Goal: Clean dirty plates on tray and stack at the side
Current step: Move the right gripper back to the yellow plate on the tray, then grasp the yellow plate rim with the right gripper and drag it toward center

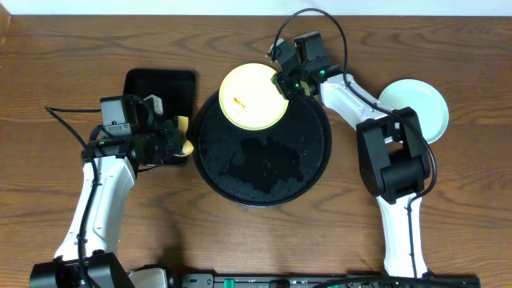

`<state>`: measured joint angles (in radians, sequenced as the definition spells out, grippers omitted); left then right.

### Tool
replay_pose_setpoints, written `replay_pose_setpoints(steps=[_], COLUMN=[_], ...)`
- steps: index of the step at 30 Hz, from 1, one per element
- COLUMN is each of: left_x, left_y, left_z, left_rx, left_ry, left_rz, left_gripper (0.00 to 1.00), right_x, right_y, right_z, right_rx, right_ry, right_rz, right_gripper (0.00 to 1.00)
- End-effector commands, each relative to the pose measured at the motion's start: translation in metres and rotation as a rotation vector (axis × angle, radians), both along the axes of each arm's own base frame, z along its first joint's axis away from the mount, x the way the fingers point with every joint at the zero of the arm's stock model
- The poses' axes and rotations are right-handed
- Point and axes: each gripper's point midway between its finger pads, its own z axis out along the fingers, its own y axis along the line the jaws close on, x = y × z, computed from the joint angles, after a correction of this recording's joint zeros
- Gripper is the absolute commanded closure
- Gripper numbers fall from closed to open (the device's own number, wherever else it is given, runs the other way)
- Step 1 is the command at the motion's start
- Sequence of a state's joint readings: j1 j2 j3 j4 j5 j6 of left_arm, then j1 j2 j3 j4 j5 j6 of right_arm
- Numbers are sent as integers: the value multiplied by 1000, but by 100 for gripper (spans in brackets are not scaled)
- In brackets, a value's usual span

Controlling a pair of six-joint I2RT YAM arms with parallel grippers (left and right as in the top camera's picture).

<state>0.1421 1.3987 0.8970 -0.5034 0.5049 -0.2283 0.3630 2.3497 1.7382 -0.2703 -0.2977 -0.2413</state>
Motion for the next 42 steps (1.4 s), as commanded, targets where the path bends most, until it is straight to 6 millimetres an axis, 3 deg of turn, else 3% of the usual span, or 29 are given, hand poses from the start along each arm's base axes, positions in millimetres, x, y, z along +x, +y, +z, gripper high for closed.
replay_pose_setpoints(steps=[1,4,6,8,9,10,13,16,20,24,27,31,38,42], left_x=[-2,-2,-3,-4,-4,-4,-4,-4,-4,-2,0,6,7,7], left_y=[2,3,5,5,5,5,5,5,5,5,5,5,4,4], left_z=[-2,-2,-4,-4,-4,-4,-4,-5,-4,-3,-2,2,2,2], left_rx=[11,17,29,28,28,28,28,28,35,60,62,65,63,63], left_ry=[3,5,13,18,19,19,19,19,10,-16,-28,-63,-66,-66], left_rz=[-5,-1,5,5,5,5,5,5,-7,-48,-48,-61,-62,-62], left_gripper=[88,88,88,88,88,88,88,88,88,89,89,92,92,92], right_x=[-3,0,3,5,4,2,-8,-36,-76,-126,-149,-169,-183,-185], right_y=[-1,0,1,0,-2,-3,-15,-31,-52,-68,-70,-63,-40,-35], right_z=[-3,4,15,35,60,73,105,122,114,84,67,41,9,2], right_rx=[0,6,14,25,37,43,32,-18,-53,-83,-114,-122,-79,-105], right_ry=[16,0,-22,-52,-80,-88,-73,10,216,500,596,667,676,631], right_rz=[1,1,0,-3,-7,-10,-76,-134,-247,-432,-484,-585,-654,-633], right_gripper=[88,99,99,99,99,99,99,99,99,99,99,99,98,80])
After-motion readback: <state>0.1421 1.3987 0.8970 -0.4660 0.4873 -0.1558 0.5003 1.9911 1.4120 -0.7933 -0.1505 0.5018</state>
